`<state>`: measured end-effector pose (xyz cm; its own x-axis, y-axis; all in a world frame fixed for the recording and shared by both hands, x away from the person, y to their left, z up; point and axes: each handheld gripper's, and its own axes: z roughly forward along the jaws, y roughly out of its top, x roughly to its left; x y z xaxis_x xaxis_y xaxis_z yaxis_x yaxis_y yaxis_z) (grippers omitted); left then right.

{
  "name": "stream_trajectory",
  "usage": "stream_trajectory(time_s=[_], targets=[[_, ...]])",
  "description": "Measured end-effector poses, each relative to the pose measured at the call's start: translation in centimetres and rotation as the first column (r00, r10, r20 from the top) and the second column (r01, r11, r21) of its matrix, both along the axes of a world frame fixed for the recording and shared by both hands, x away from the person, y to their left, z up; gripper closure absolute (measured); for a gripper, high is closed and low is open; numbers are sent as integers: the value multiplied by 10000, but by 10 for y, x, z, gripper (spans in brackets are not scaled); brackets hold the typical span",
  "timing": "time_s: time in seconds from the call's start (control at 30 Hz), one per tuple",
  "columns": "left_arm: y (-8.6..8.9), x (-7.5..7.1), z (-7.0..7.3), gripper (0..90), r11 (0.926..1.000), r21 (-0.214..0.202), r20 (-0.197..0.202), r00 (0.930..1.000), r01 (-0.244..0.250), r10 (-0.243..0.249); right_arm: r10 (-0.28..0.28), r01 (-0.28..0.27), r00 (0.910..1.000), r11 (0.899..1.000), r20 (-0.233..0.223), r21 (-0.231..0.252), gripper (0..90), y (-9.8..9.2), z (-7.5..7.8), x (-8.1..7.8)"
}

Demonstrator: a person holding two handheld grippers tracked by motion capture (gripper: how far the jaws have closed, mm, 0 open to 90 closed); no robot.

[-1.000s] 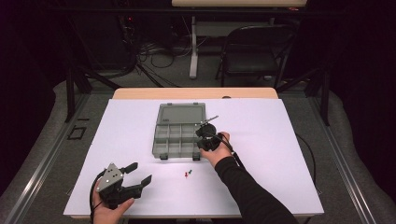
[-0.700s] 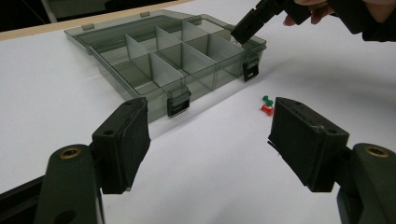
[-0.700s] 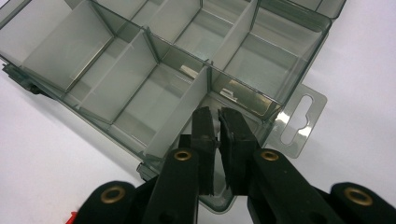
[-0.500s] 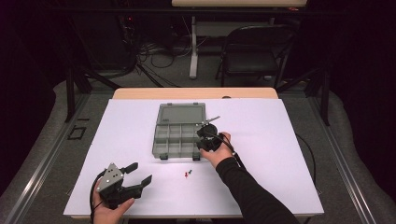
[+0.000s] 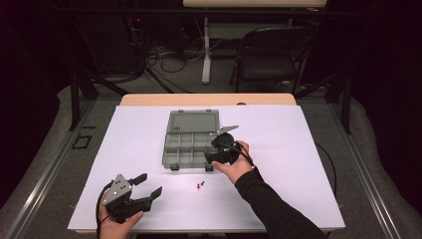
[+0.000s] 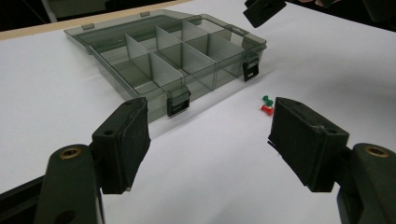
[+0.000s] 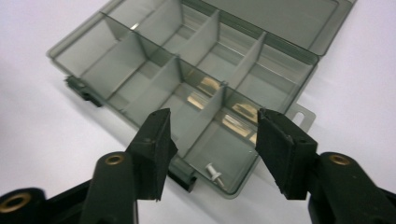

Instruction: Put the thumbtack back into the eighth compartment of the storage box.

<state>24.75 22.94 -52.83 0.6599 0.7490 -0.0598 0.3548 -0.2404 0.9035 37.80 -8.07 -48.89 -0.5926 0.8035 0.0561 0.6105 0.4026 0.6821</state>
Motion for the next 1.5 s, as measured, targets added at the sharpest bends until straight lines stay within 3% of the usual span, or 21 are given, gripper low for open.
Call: stream_trajectory(time_s=[0.3,0.53,0.63,0.87,1.17,1.5], targets=[[0,0,0,281,10000,17,-6,10000,-23,23,782,-793,9954,9967,551,186,389,-3,8,-27],[-2,0,0,280,10000,43,-10,10000,9,-9,1096,-1124,9923,9925,575,476,400,-4,6,-44],[-1,0,0,280,10000,41,-7,10000,25,-25,1243,-1272,9895,9912,736,363,429,-3,2,-50],[-1,0,0,280,10000,39,0,10000,30,-30,1511,-1530,9878,9868,377,525,436,-1,-14,-57],[-1,0,0,280,10000,33,0,10000,22,-22,1657,-1684,9846,9845,558,483,473,4,-31,-64],[-1,0,0,281,10000,38,12,10000,20,-20,1660,-1669,9857,9854,289,335,544,10,-48,-64]])
